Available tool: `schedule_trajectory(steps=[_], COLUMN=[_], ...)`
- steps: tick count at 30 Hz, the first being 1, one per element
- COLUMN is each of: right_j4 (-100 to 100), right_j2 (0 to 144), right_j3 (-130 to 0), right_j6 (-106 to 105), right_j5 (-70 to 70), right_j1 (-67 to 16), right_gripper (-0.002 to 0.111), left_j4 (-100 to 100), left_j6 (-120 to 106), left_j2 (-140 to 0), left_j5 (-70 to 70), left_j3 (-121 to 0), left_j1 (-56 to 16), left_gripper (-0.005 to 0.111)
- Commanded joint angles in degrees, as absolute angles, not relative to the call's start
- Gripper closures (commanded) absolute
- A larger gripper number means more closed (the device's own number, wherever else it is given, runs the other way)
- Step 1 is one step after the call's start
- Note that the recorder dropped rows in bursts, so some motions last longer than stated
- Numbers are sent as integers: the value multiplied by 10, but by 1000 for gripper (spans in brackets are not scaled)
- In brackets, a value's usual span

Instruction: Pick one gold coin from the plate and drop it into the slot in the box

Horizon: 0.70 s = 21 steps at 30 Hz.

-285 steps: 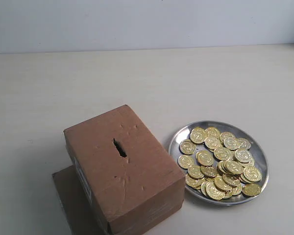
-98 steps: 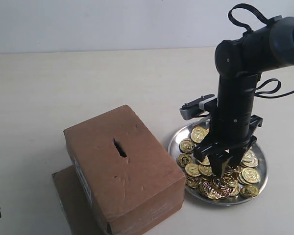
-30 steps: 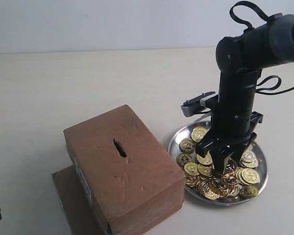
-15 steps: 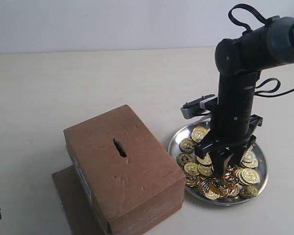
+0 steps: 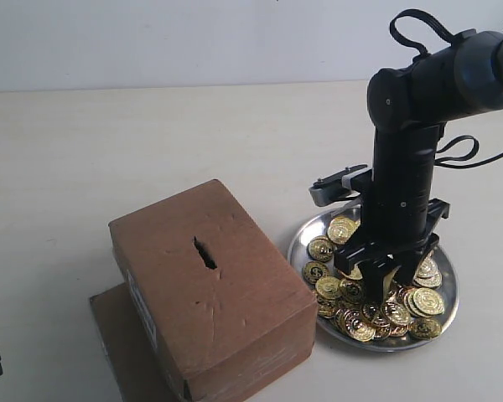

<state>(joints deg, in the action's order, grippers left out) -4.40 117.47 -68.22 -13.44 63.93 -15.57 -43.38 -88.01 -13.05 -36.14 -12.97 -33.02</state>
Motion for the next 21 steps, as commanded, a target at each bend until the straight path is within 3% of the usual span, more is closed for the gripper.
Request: schedule_trajectory(steps=[1,21], right_j4=[-44,-46], right_j2=[1181,1177], right_j3=[-684,-713], right_j6=[-144,-149], right_j5=[633,651], right_j1=[-152,-152], right_gripper=[61,69], left_j4=[-439,-439], left_j6=[-881,-881], left_j2=[-133,-133], left_j5=[-356,-356], left_j3=[-127,-127], left_j1=[-334,-334], left_gripper=[107,107])
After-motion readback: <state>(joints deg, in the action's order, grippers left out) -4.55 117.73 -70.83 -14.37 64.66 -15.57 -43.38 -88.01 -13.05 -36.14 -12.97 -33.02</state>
